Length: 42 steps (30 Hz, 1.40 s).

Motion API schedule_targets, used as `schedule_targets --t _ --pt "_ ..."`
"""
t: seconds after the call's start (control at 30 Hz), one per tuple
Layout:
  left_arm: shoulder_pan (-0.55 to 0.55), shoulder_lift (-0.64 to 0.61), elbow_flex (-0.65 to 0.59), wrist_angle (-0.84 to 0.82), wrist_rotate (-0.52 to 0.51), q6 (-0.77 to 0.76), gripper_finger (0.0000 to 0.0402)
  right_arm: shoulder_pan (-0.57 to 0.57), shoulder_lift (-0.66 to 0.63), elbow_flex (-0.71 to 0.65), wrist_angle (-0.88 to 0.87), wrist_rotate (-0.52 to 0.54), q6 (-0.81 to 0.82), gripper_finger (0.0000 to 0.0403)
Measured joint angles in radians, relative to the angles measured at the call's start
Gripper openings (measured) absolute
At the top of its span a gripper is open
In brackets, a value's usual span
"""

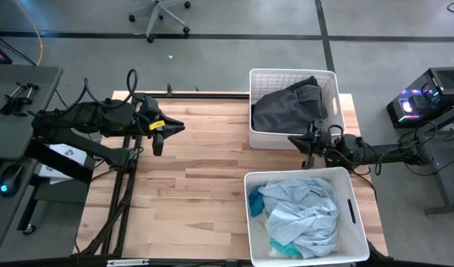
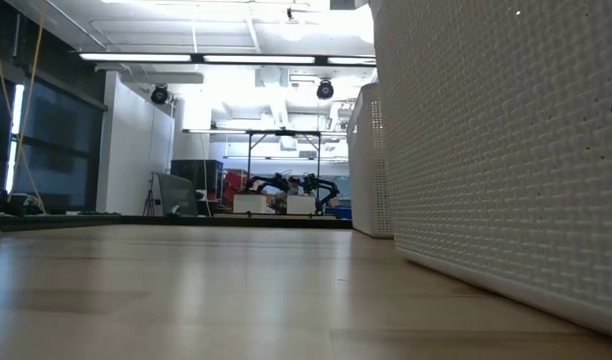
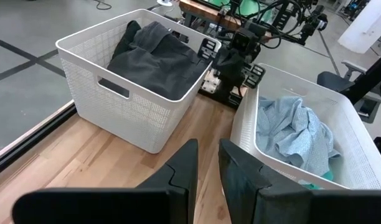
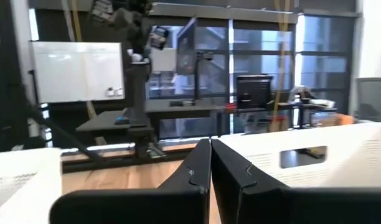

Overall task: Sort clothes
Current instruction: Return to Home Position

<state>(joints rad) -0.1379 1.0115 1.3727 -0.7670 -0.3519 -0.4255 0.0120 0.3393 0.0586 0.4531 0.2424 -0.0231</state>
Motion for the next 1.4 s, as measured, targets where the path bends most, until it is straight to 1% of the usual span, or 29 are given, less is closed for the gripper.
schedule_targets --t 0.2,0.37,0.43,0.5,0.6,0.73,0.8,0.87,1.0,1.07,1.13,1.23,1.3,1.33,1.4 --pt "0.0 0.0 0.0 0.0 0.0 0.0 0.0053 -0.001 -0.001 0.002 -0.054 -0.09 -0.001 0.0" --pt "0.0 0.0 0.0 0.0 0.0 -0.001 0.0053 0.0 -0.001 -0.001 -0.044 -0.244 0.005 0.0" --pt "0.0 0.0 0.0 0.0 0.0 -0.001 0.0053 -0.001 -0.001 -0.002 -0.044 -0.288 0.007 0.0" --pt "0.0 0.0 0.0 0.0 0.0 -0.001 0.0053 -0.001 0.0 -0.002 -0.042 -0.292 0.007 0.0" --pt "0.0 0.0 0.0 0.0 0.0 0.0 0.0053 0.001 0.0 -0.007 -0.006 -0.25 0.015 0.0" --pt "0.0 0.0 0.0 0.0 0.0 0.001 0.0053 0.001 0.006 -0.017 0.163 -0.241 -0.023 0.0" --pt "0.0 0.0 0.0 0.0 0.0 0.001 0.0053 0.002 0.003 -0.015 0.272 -0.253 -0.001 0.0" --pt "0.0 0.0 0.0 0.0 0.0 0.001 0.0053 0.002 0.001 -0.011 0.334 -0.283 0.06 0.0" --pt "0.0 0.0 0.0 0.0 0.0 0.005 0.0053 0.002 0.006 -0.012 0.332 -0.414 0.195 0.0" --pt "0.0 0.0 0.0 0.0 -0.001 0.009 0.0053 0.002 0.017 -0.012 0.344 -0.43 0.288 0.0" --pt "0.0 0.0 0.0 0.0 -0.001 0.009 0.0053 0.002 0.031 -0.012 0.378 -0.387 0.414 0.0" --pt "0.0 0.0 0.0 0.0 -0.002 0.009 0.0053 0.002 0.052 -0.01 0.445 -0.25 0.65 0.0" --pt "0.0 0.0 0.0 0.0 -0.002 0.009 0.0053 0.002 0.064 -0.008 0.456 -0.194 0.817 0.0" --pt "0.0 0.0 0.0 0.0 -0.002 0.009 0.0053 0.002 0.071 -0.008 0.452 -0.194 0.885 0.0" --pt "0.0 0.0 0.0 0.0 -0.002 0.009 0.0053 0.003 0.092 -0.008 0.442 -0.231 0.985 0.0"
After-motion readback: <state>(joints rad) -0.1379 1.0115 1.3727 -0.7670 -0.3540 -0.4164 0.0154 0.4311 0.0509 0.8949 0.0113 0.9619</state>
